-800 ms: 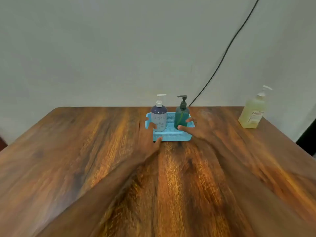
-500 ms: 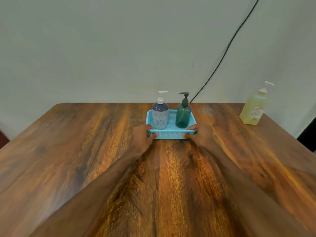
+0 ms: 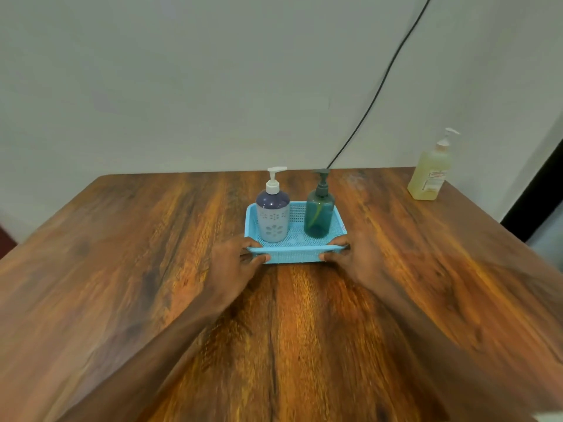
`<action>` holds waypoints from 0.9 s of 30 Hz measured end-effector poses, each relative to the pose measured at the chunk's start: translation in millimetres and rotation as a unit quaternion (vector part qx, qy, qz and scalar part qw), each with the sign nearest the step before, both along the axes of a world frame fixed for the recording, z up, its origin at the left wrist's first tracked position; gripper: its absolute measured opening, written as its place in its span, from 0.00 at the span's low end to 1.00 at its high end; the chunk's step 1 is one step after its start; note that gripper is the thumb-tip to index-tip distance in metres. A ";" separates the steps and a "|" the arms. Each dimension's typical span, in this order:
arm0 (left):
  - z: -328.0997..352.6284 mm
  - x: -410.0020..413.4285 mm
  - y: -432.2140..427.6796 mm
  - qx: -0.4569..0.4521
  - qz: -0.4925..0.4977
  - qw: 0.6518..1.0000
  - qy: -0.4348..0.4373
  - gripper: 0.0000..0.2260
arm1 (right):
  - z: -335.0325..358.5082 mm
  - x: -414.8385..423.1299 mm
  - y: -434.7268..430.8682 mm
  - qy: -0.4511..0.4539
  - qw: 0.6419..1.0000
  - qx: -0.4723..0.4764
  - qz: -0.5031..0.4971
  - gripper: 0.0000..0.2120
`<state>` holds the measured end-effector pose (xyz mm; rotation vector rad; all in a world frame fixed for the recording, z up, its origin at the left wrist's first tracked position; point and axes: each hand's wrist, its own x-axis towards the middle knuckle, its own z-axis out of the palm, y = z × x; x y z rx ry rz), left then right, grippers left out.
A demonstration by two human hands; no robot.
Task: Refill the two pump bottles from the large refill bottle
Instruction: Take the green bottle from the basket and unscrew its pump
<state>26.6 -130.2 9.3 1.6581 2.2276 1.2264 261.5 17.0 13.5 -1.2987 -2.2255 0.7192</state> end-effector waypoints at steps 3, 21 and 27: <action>-5.1 4.5 -15.1 -0.016 -0.003 1.000 -0.005 0.14 | -5.8 6.0 -18.7 0.011 1.000 -0.007 0.002 0.11; -5.6 21.6 -6.6 -0.048 0.025 0.999 0.009 0.21 | 49.4 -23.8 17.2 0.119 0.991 -0.032 -0.051 0.41; 1.5 27.1 -9.2 -0.047 0.008 0.999 0.000 0.20 | 44.1 -34.6 20.1 0.152 0.987 -0.030 -0.034 0.28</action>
